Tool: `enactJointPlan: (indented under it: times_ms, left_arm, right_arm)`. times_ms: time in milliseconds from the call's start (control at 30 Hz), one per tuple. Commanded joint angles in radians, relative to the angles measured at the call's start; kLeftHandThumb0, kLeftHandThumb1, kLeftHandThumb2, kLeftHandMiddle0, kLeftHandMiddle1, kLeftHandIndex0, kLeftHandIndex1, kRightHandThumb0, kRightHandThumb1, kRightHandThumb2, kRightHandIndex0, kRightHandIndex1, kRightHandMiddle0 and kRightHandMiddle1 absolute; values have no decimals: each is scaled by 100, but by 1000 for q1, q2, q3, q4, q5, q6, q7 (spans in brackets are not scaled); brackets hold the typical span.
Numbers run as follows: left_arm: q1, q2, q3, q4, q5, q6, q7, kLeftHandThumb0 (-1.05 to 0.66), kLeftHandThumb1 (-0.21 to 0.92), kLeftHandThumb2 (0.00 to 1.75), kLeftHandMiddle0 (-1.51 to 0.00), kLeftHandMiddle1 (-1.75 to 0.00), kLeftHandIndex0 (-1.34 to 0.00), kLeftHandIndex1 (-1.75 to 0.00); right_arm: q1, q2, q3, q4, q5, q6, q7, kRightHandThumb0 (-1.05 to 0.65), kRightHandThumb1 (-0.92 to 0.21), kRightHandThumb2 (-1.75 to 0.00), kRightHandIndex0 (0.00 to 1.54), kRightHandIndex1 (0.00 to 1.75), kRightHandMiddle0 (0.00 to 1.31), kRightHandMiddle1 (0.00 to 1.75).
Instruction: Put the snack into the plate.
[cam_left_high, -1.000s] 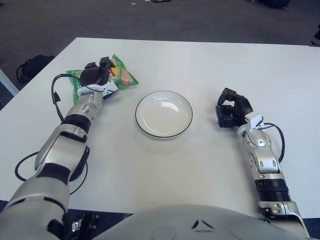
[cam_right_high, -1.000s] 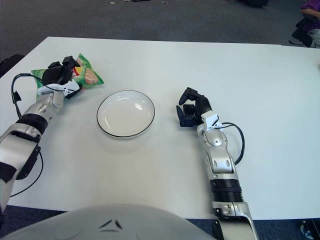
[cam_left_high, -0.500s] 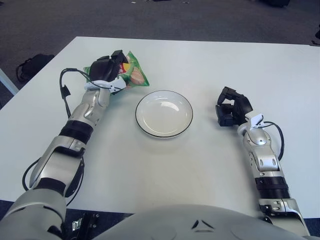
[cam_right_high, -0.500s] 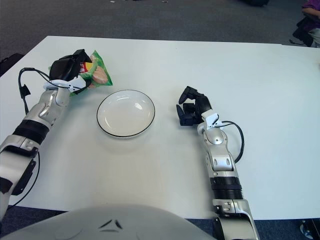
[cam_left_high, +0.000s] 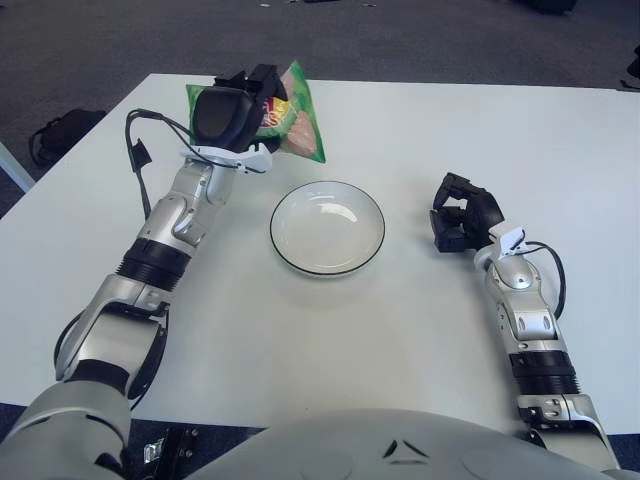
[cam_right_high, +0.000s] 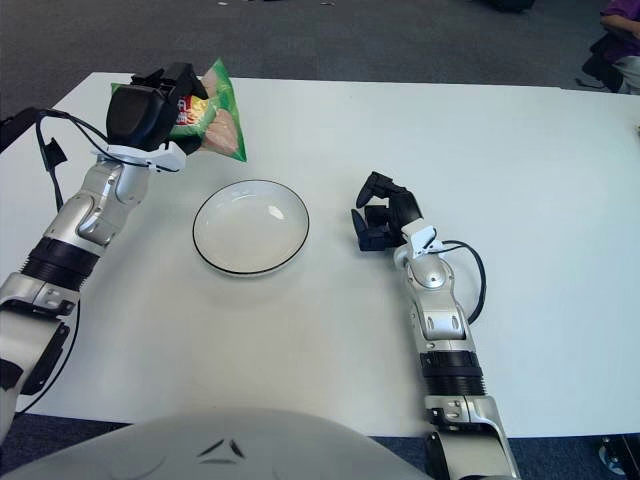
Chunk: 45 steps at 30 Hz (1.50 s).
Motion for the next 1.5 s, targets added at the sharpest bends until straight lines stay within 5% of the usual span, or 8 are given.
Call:
enactJointPlan:
  times_ms: [0,900,1467]
  left_arm:
    - [17,-12,-1,-74,-9,-47,-34,0,5,161,-82,-169,-59,-175]
    - [112,-123,-49,-229,-126,-292,-287,0,0,166,-86,-169,-62,-175]
    - [141,-82,-84,-197,-51,-414,-409,0,4,162,-84,-169,-59,-175]
  right_arm:
    - [49,0,14,62,-16,46,13,-49,-29,-134,126,175,64,175]
    - [55,0,27,30,-32,81,7,-49,-30,-133,125,175,63,175]
    - [61,4,34,-6,-63,132,-15,-48,-34,-129,122,175,60,175]
